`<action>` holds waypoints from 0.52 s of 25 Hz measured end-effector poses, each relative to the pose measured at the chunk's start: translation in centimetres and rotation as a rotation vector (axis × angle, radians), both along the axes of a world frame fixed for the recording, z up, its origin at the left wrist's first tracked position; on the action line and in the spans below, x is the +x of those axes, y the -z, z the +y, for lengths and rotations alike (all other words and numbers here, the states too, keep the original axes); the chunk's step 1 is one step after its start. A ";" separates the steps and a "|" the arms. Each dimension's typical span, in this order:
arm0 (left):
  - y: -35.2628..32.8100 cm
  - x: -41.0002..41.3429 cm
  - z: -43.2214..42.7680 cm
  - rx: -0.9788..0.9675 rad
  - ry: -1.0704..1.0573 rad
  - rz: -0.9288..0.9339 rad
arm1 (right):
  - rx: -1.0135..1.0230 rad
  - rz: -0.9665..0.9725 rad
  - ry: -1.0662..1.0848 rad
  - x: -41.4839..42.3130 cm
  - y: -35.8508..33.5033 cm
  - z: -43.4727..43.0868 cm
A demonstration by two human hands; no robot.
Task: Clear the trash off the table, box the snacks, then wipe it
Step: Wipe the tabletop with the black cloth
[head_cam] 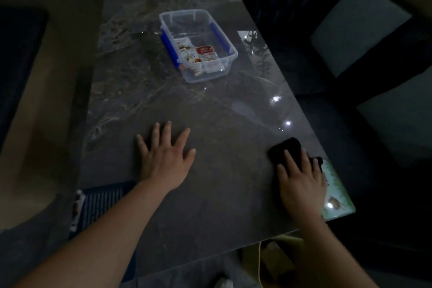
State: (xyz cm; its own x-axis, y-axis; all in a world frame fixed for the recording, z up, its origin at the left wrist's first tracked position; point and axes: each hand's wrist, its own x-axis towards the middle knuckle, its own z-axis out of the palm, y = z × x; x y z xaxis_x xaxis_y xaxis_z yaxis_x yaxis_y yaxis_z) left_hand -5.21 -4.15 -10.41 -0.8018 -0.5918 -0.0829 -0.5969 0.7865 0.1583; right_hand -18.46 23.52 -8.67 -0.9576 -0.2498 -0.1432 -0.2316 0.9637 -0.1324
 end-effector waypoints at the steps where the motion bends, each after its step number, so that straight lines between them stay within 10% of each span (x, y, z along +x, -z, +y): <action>1: 0.4 -0.7 0.1 -0.006 -0.029 -0.023 | 0.015 0.013 -0.003 1.0 0.2 -1.2; 6: 1.5 -1.4 0.3 -0.096 -0.085 0.024 | 0.045 0.062 -0.582 4.8 1.0 0.5; 13: 1.4 -1.5 0.4 -0.122 -0.093 -0.010 | -0.013 -0.032 -0.021 -7.6 -0.1 -2.5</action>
State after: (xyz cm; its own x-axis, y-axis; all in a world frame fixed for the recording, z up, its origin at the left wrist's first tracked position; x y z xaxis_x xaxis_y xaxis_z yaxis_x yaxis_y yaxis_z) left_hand -6.72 -3.77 -11.80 -0.7424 -0.6698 -0.0135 -0.6693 0.7407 0.0587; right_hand -26.03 21.02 -8.61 -0.9471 -0.2721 -0.1699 -0.2475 0.9568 -0.1529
